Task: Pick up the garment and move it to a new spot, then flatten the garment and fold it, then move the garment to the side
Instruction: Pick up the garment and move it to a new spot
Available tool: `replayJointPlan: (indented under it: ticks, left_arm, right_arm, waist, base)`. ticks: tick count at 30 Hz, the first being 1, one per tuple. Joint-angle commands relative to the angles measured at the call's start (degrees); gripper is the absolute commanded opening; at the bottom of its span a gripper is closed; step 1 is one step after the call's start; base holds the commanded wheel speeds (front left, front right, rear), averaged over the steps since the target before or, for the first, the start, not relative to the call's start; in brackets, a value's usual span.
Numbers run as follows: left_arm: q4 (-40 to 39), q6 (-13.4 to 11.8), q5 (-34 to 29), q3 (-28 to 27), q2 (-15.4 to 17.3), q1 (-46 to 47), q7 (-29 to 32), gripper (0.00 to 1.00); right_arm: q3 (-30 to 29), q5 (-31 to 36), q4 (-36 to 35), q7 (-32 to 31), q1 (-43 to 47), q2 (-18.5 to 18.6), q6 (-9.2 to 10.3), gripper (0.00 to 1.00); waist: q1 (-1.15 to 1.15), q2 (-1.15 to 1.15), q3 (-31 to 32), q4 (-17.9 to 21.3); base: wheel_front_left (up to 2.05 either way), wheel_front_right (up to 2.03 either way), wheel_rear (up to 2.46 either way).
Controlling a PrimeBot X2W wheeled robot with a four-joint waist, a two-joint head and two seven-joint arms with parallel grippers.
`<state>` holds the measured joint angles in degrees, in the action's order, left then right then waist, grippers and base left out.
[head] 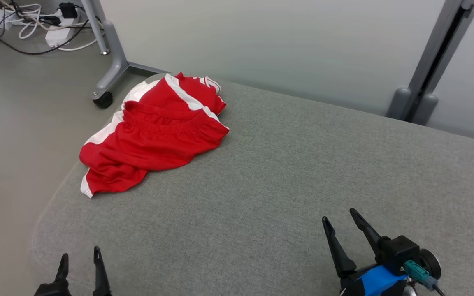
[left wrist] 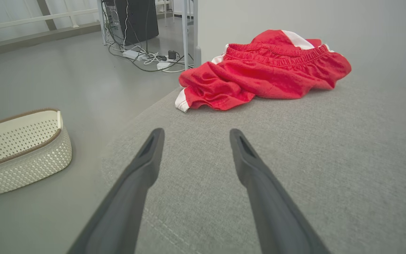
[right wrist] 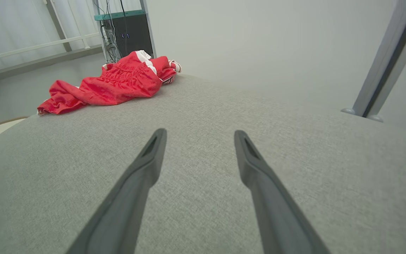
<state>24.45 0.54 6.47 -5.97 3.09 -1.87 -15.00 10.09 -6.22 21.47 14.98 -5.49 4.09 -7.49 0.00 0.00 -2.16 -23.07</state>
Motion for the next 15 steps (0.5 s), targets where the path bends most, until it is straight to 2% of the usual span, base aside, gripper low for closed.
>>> replayJointPlan:
  ticks: [1, 7, 15]
  left_arm:
    - [0.0, 0.3, -0.2, -0.5, 0.2, -0.6, -0.3, 1.00]
    - [-0.5, 0.9, -0.1, -3.9, 0.1, -1.2, -0.3, 1.00]
    - [0.2, 3.1, 1.1, -5.7, 0.3, 6.8, -0.3, 1.00]
  right_arm:
    - [0.4, -0.2, 0.2, 0.3, -0.7, 0.2, -0.01, 1.00]
    - [2.8, -0.4, 0.7, 0.3, -1.9, 0.4, -0.01, 1.00]
    - [3.4, -2.4, -0.2, 0.3, -3.6, 2.4, -0.01, 1.00]
  waist:
    - [0.00, 0.00, -0.9, -1.0]
    - [0.00, 0.00, -1.5, 0.0]
    - [0.00, 0.00, -5.8, 2.7]
  base:
    - [0.00, 0.00, 0.00]
    - [0.00, 0.00, 0.00]
    - [0.00, 0.00, 0.00]
